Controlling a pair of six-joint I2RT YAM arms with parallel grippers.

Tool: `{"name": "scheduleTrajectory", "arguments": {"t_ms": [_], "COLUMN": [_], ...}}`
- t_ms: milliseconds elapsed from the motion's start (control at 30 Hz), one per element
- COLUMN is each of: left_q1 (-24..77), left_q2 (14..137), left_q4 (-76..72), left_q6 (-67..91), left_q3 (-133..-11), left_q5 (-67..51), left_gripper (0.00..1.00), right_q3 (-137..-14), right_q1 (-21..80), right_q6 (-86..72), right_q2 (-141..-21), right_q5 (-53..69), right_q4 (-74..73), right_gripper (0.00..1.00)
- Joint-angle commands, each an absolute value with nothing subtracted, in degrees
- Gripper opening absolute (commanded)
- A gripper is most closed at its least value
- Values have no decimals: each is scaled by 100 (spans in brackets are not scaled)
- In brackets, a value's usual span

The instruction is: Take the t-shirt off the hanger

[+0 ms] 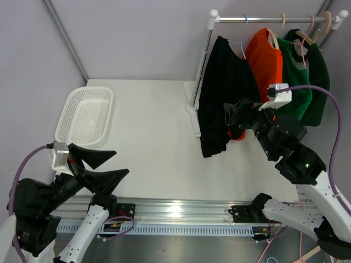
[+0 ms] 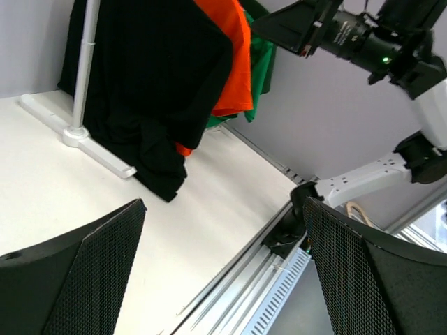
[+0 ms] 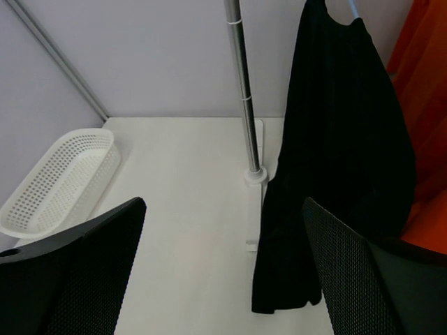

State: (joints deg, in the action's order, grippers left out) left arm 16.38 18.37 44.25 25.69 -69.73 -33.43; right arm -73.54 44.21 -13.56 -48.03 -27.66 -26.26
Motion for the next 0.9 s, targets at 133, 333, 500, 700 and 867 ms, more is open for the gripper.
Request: {"name": "scheduleTrajectory", "arguments": {"t_ms": [133,333,500,700,867], "left_q1": [1661,1661,1661,1661,1661], "left_q2": [2091,2198,2004,1995,2144], "left_q4": [4271,4386,4403,4360,4184], "left_q6": [2373,2233,2101,2030,2057], "left_q3": [-6636,-6601,-6565,-6504,-6381], "left_q5": [-2979,-2962,-2743,-2602,-2593], "left_gripper": [99,100,99,99,99], "right_q3": [-8506,-10378,-11643,-12753,-12770], "right_q1": [4438,2780,1662,1275,1126], "right_q6": [-256,-614,-976,-818,-589], "right_q2": [-5895,-7320,-8418,-9562,-10009], "right_q5": [-3538,-1835,-660,288,483], "right_q4": [-2539,-3611,-4077,-4342,-4175], "right_gripper": [100,99,97,91,78]}}
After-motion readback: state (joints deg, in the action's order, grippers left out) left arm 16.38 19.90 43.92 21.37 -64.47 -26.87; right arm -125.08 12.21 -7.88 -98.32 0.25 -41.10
